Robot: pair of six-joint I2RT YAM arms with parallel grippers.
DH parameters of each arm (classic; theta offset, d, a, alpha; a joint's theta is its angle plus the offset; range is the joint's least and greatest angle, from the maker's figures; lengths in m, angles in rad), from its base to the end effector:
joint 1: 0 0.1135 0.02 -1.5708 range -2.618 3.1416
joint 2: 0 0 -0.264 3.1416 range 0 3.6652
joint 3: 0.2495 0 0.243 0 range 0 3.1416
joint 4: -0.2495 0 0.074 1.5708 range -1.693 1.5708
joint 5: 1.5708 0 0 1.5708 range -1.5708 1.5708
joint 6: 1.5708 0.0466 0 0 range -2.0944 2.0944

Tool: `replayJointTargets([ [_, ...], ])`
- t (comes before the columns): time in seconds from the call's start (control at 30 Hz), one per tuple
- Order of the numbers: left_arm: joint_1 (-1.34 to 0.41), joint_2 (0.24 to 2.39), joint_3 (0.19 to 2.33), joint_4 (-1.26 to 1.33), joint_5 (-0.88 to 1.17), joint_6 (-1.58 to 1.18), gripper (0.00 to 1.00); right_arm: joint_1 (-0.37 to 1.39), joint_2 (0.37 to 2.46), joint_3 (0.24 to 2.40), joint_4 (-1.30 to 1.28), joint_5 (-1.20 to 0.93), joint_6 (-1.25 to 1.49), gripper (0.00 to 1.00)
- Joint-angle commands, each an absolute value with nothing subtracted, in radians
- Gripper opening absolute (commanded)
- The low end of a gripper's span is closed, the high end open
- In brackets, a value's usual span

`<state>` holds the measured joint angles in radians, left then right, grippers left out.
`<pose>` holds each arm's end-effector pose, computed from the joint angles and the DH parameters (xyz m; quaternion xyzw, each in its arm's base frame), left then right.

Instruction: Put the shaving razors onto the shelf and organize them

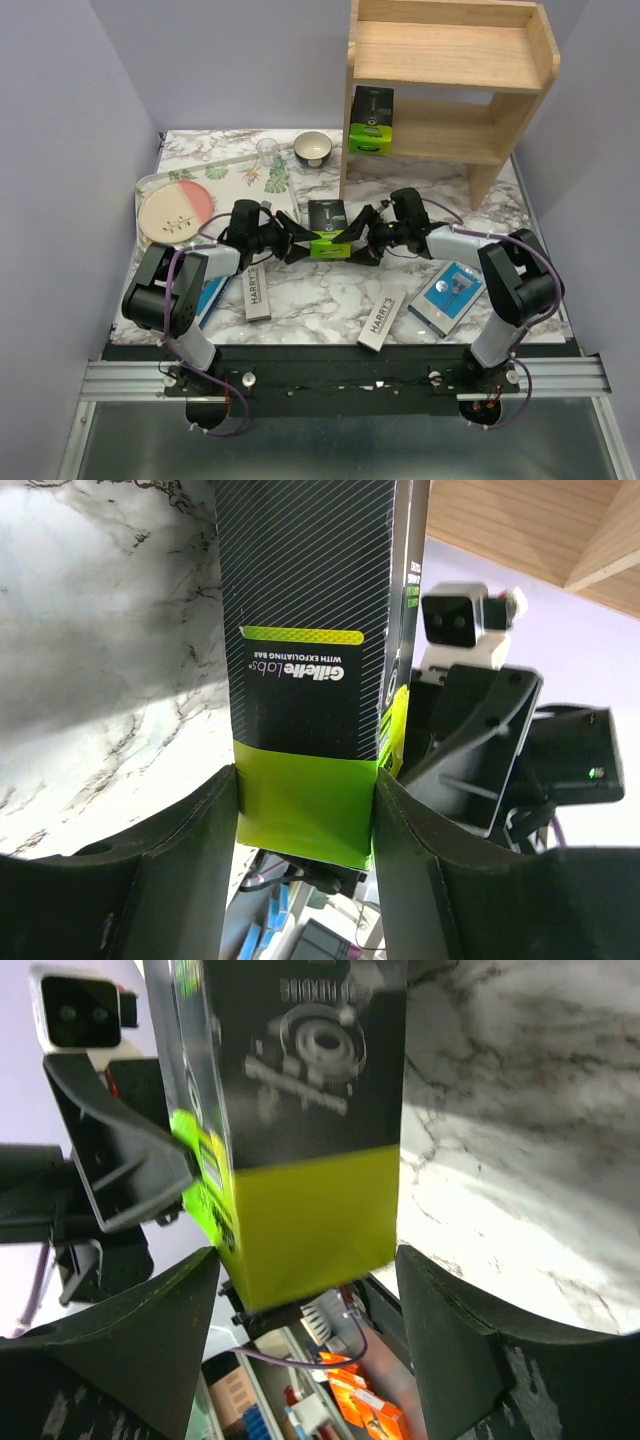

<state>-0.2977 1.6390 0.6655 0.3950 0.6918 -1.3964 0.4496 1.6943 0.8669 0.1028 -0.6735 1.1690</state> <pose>0.2896 -0.1200 0.1558 -0.2943 0.7899 -0.5330 0.0731 0.2924 0.1734 0.1696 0.1760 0.8533 0.4884 0.0493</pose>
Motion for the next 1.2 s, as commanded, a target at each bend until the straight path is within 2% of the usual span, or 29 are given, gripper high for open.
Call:
replayJointTargets([
  [0.0,-0.31,1.632,0.678,0.426,0.742,-1.407,0.37,0.442,1.788,0.965,0.126,-0.657,1.177,0.79],
  [0.13,-0.31,1.629,0.687,0.433,0.747,-1.411,0.38,0.442,1.824,1.026,0.132,-0.654,1.173,0.77],
  [0.27,-0.308,1.621,0.684,0.419,0.739,-1.401,0.39,0.442,1.789,1.051,0.12,-0.65,1.134,0.59],
  [0.3,-0.302,1.614,0.687,0.385,0.732,-1.387,0.51,0.442,1.77,1.045,0.109,-0.652,1.096,0.49],
  [0.4,-0.282,1.577,0.709,0.267,0.712,-1.267,0.81,0.439,1.682,1.007,0.077,-0.657,1.005,0.38],
  [0.6,-0.12,1.465,0.733,0.115,0.724,-1.082,0.87,0.41,1.485,0.966,-0.101,-0.681,0.81,0.33],
  [0.8,0.075,1.378,0.736,-0.027,0.726,-0.933,0.88,0.313,1.298,1.071,-0.339,-0.703,0.597,0.33],
  [1.17,0.146,1.296,0.749,-0.084,0.715,-0.844,0.88,0.103,1.128,1.143,-0.428,-0.716,0.528,0.3],
])
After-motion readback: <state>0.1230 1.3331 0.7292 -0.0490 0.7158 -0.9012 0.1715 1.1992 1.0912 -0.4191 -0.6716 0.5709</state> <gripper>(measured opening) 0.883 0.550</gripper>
